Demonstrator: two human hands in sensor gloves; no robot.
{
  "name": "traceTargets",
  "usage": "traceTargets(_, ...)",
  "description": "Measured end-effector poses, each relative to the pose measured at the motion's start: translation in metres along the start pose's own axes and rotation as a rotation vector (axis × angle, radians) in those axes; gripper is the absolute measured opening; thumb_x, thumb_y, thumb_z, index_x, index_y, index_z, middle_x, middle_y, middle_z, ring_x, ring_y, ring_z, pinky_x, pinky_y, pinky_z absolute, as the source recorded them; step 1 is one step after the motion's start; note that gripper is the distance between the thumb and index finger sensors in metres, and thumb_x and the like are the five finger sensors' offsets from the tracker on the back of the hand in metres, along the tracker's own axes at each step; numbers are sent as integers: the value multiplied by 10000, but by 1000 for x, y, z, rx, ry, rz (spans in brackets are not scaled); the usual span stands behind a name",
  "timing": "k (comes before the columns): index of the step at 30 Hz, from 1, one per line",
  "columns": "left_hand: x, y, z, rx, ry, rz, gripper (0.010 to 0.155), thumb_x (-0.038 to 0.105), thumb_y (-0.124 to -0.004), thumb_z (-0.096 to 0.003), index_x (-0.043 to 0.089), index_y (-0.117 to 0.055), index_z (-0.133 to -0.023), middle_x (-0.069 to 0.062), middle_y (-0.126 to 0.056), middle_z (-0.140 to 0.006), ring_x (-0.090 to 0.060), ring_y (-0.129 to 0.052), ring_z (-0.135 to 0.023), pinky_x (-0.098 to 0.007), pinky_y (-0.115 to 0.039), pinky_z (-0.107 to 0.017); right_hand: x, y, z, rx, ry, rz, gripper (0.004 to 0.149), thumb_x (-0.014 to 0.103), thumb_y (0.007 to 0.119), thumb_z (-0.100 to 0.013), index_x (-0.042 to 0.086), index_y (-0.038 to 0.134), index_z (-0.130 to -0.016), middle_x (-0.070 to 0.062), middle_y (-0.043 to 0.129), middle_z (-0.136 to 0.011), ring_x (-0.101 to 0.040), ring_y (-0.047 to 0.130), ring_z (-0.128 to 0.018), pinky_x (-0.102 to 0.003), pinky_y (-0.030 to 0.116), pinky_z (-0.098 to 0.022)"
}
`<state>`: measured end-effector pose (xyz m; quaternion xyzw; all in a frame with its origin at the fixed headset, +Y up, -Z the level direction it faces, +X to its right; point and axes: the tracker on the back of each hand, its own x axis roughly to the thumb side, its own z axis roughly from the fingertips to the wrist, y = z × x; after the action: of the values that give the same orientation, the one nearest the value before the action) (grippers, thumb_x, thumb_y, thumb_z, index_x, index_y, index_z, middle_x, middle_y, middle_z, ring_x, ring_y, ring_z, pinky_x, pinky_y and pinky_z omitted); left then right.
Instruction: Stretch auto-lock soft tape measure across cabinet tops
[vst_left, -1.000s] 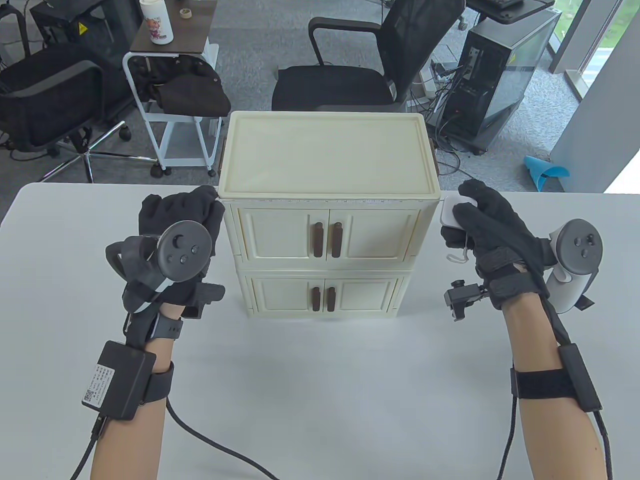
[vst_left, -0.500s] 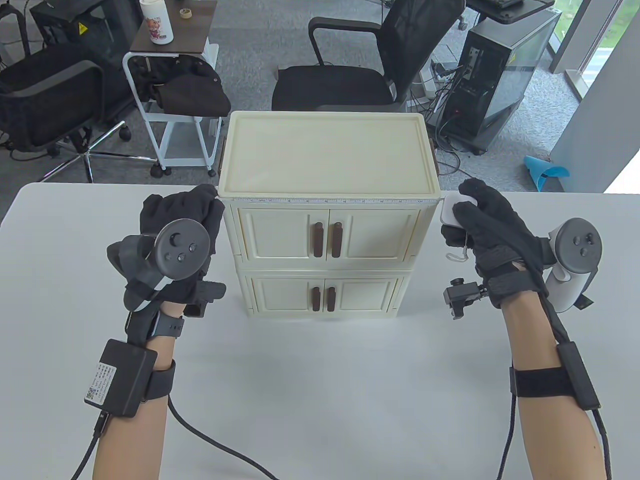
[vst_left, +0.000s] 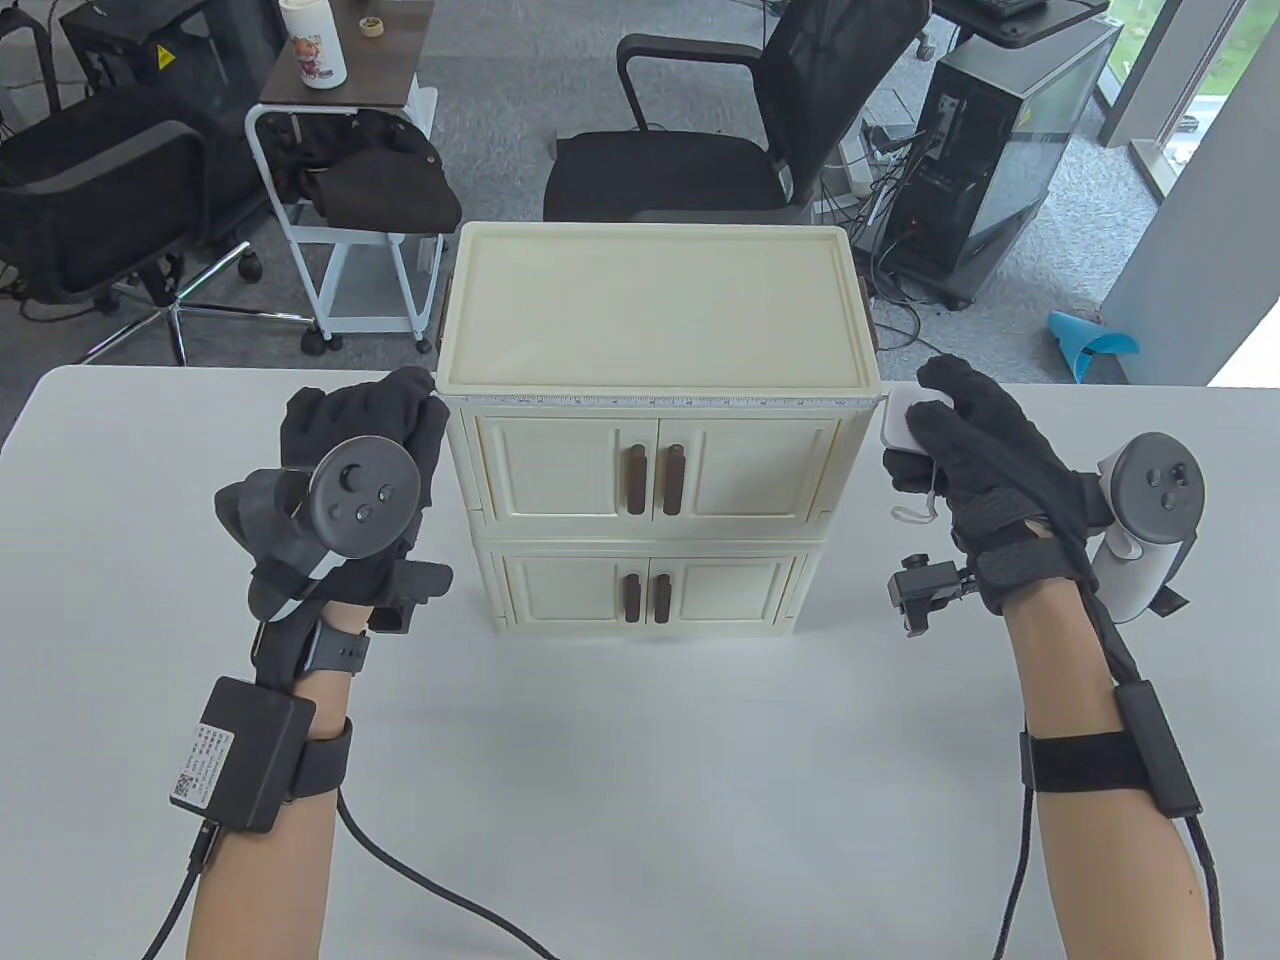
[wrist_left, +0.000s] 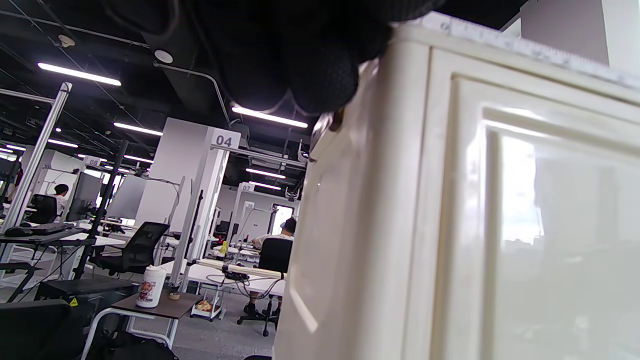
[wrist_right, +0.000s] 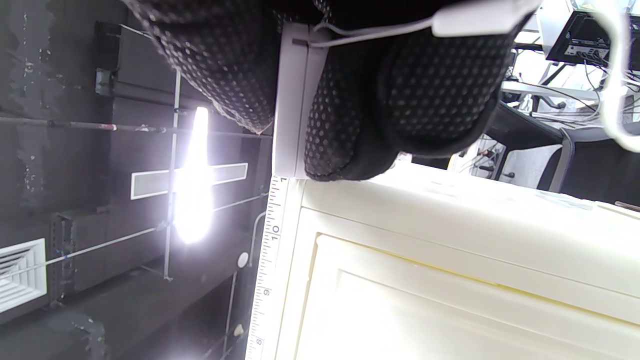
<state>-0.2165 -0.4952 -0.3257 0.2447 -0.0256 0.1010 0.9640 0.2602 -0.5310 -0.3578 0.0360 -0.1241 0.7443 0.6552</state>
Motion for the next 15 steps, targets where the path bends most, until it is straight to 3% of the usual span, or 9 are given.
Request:
traceTargets(10, 0, 1, 1, -8, 1, 13, 439, 455, -588, -632, 244, -648, -1013, 107, -859, -950, -212, -876, -964, -633, -590, -784, 0, 0, 1, -7, 4, -35, 499, 295, 868, -554, 114, 717, -995, -197, 919, -810, -262, 1039, -513, -451, 903, -391)
traceTargets(15, 1, 7, 13, 5, -32, -5, 440, 454, -586, -634, 238, -650, -1011, 105, -858, -948, -212, -878, -961, -633, -590, -783, 8, -4, 8, -27, -42, 7, 483, 286, 872, -548, 105, 737, -974, -207, 935, -779, -258, 1042, -486, -453, 907, -372)
